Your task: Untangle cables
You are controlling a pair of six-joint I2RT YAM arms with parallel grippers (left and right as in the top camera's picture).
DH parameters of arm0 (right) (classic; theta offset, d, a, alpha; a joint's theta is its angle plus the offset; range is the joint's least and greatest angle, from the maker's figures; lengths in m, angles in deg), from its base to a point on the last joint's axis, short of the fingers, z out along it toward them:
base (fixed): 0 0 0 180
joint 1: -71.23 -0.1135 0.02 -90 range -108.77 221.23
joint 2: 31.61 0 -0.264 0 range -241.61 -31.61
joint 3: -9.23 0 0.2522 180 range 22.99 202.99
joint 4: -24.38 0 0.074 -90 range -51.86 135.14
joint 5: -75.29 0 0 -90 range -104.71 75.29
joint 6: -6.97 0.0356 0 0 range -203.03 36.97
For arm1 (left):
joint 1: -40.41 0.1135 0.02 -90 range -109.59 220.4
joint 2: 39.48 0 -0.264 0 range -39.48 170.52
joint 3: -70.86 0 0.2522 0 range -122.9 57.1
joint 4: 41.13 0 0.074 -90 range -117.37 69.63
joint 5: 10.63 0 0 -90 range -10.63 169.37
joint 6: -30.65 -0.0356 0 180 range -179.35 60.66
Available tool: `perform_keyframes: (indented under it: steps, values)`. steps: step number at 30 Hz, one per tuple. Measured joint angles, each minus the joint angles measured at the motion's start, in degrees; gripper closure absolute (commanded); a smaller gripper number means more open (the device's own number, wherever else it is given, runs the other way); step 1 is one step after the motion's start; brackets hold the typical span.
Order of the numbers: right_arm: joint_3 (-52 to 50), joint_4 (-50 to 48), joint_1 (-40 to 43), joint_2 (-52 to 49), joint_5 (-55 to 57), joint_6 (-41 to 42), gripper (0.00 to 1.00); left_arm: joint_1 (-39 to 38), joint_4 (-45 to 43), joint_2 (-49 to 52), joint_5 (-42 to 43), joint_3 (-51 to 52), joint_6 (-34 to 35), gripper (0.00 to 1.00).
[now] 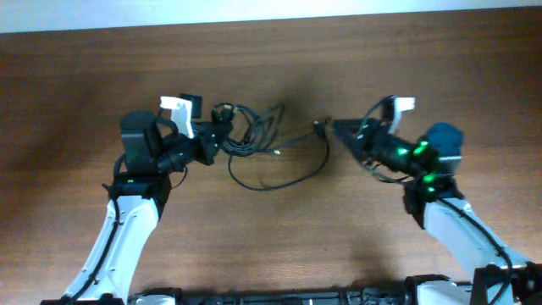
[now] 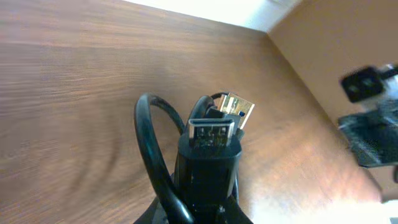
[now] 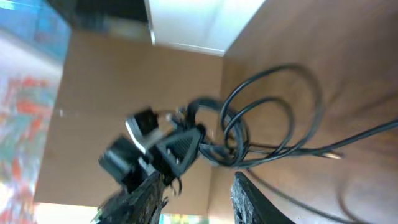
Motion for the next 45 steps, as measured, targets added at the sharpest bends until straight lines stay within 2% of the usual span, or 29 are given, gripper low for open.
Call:
perform_keyframes:
  steps: [6,13,19,26,39,40,42,45]
  values:
    - [0.04,3.30,-14.08,0.00,8.33,-0.96,0.66,-6.64,-0.85,0.00,2.01,0.00,-2.64,1.00]
    - [0.04,7.50,-22.86,0.00,17.49,-1.14,0.66,-10.45,-3.43,0.00,2.10,0.00,-2.97,1.00]
    - [0.04,8.68,-23.17,0.00,24.15,1.92,0.66,-12.92,-3.45,0.00,2.10,0.00,-2.82,1.00]
    - [0.11,16.17,-23.17,0.00,29.75,2.73,0.66,-13.38,-3.41,0.22,2.10,0.00,-1.77,1.00]
    - [0.11,16.72,-23.17,0.00,33.53,2.95,0.65,-16.96,-3.48,0.22,3.96,0.00,0.33,1.00]
    - [0.11,16.72,-23.17,0.00,33.53,2.97,0.65,-16.96,-3.48,0.22,3.34,0.00,0.33,1.00]
    - [0.11,16.72,-23.17,0.00,33.33,2.95,0.55,-17.00,-3.48,0.22,0.59,0.00,0.39,1.00]
    - [0.11,16.68,-23.17,0.00,31.54,3.19,0.50,-17.09,-3.43,0.22,-6.23,0.00,0.52,1.00]
